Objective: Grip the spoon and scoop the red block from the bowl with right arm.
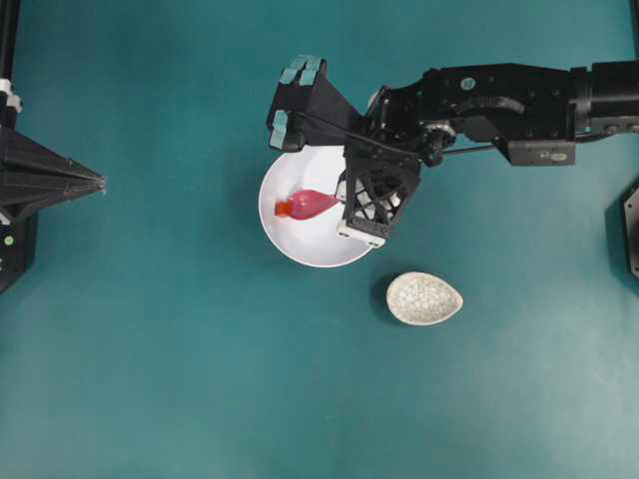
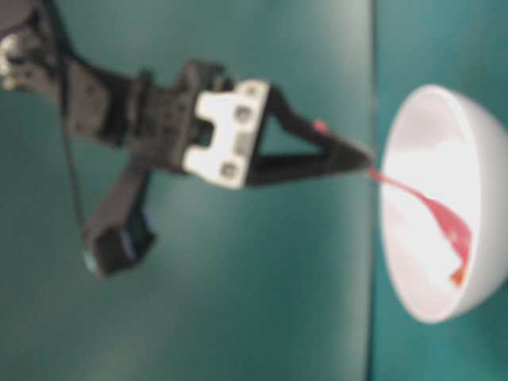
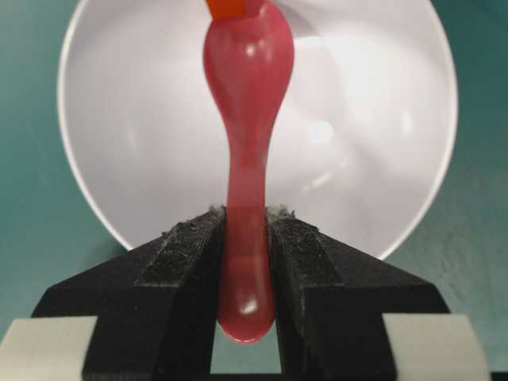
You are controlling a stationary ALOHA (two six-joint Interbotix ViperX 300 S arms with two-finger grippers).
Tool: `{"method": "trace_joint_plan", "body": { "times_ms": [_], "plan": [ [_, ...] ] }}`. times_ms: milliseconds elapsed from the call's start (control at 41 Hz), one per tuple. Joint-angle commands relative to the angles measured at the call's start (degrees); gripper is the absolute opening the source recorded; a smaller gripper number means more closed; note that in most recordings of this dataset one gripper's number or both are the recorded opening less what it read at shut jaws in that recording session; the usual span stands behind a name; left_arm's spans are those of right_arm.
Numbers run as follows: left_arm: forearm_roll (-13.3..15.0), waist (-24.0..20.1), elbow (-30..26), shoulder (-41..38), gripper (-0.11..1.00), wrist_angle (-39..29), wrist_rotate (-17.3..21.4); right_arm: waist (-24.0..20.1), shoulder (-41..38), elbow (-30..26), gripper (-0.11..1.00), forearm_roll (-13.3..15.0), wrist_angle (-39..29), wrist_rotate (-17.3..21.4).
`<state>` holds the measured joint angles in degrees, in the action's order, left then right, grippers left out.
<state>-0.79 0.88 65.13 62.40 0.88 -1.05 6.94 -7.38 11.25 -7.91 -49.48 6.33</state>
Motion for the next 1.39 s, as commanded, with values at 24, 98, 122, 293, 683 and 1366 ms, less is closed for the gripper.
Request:
{"method": "trace_joint_plan", "body": {
  "times_ms": [24, 98, 122, 293, 683, 1366],
  "plan": [
    [-0.2, -0.1, -1.7, -0.2, 0.00, 0.5, 0.1, -0.4, 0.7, -1.3, 0.25, 0.1, 1.8, 0.4],
    [-0.2, -0.1, -1.7, -0.2, 0.00, 0.5, 0.1, -0.6, 0.7, -1.2, 0.25, 0.1, 2.8, 0.7],
    [-0.2, -0.1, -1.7, -0.2, 0.00, 0.5, 0.1, -0.7, 0.7, -1.1, 0.25, 0.0, 3.2, 0.8],
    [-0.2, -0.2, -1.7, -0.2, 0.00, 0.5, 0.0, -1.4, 1.2, -0.2, 0.25, 0.1, 4.7, 1.1],
    [-0.2, -0.2, -1.8, -0.1, 0.00, 0.8, 0.0, -3.5, 6.2, 8.6, 0.25, 0.0, 16.3, 1.1],
    [-0.2, -0.1, -1.8, 0.2, 0.00, 0.7, 0.1, -3.6, 18.5, 28.1, 0.25, -0.2, 39.7, 4.9]
  ]
}}
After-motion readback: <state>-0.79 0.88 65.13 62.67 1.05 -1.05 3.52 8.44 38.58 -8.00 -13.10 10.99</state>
